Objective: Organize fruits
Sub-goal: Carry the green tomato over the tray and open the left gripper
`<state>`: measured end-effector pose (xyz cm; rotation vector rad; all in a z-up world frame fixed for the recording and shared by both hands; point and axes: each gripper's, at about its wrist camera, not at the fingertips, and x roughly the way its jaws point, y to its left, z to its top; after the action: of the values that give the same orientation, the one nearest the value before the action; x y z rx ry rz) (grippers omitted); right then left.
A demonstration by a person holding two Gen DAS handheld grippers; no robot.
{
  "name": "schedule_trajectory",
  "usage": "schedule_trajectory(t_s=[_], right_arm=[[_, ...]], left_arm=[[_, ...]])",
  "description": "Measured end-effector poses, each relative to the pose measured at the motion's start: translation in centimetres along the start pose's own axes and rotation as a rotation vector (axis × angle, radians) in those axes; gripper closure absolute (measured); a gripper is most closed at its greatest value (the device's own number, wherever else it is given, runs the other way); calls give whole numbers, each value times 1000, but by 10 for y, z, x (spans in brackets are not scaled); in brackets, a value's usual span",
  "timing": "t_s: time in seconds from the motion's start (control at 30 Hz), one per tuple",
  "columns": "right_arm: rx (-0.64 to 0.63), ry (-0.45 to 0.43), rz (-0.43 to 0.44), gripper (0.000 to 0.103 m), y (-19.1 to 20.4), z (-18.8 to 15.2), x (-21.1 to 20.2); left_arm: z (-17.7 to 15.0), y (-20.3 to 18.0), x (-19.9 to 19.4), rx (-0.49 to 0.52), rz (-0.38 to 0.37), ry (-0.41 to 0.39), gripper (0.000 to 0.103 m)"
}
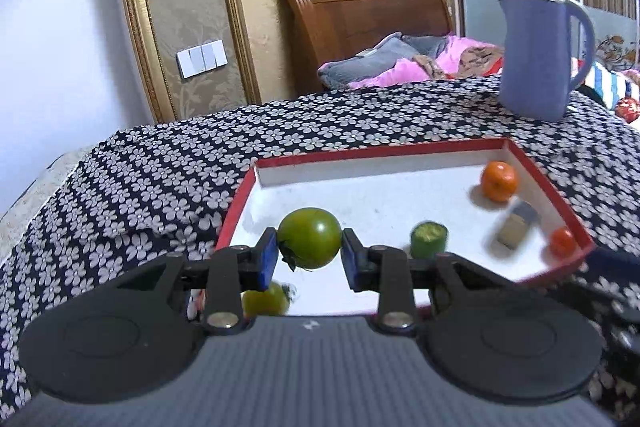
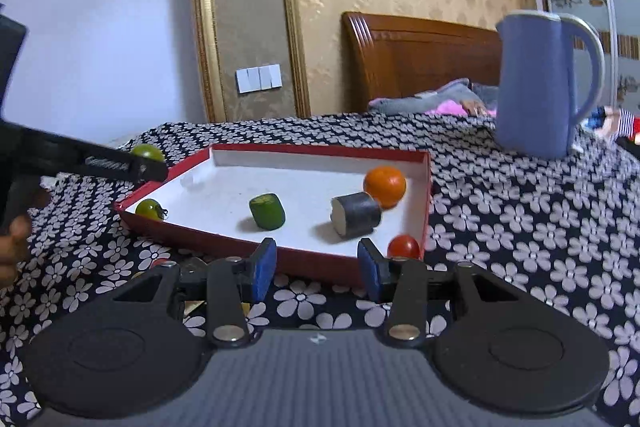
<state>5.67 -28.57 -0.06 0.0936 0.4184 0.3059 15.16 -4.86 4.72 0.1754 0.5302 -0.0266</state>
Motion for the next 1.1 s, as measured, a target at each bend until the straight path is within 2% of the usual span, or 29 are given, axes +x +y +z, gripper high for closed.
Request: schedule_trajectory(t_s=[0.13,0.17,0.2,0.27,0.5,0.57,0.6,0.63,0.67,0.7,0.8,0.93,1.1], right_arm=[[3,-3,-4,59,-3,-1,0],[3,-4,-4,55,-3,-3,-1],[5,-7,-8,48,-3,-4,-1],[4,-16,-10,44,-2,-4,-3],[-22,-33,-28,44,3,-6,-7],[-18,-33,-34,43,3,-6,-7],[-14,-32,-36,40,2,-6,-7],[-7,-30,-40,37,1,-6,-6],[-1,-32,-45,34,0,-6,-7],[3,-35,-49,33,-1,-6,-7],[6,-35,-47,33,-1,-6,-7],[-12,-26,-47,33,2,-6,-5],[-23,-18,-47,32,4,-6,-4]], left_arm=[[14,-2,25,3,28,31,73],[17,-2,31,7,36,40,73],[19,-3,37,10,43,48,73],[23,-5,48,10,56,60,73],[29,-12,82,9,90,108,72],[28,-14,88,8,108,110,65],[28,-14,89,7,118,111,61],[28,-14,90,4,128,111,53],[27,-14,89,3,131,107,47],[26,-13,86,8,134,99,44],[22,-9,69,26,145,73,42],[3,5,27,0,87,26,38],[-34,17,-23,-36,11,4,38]])
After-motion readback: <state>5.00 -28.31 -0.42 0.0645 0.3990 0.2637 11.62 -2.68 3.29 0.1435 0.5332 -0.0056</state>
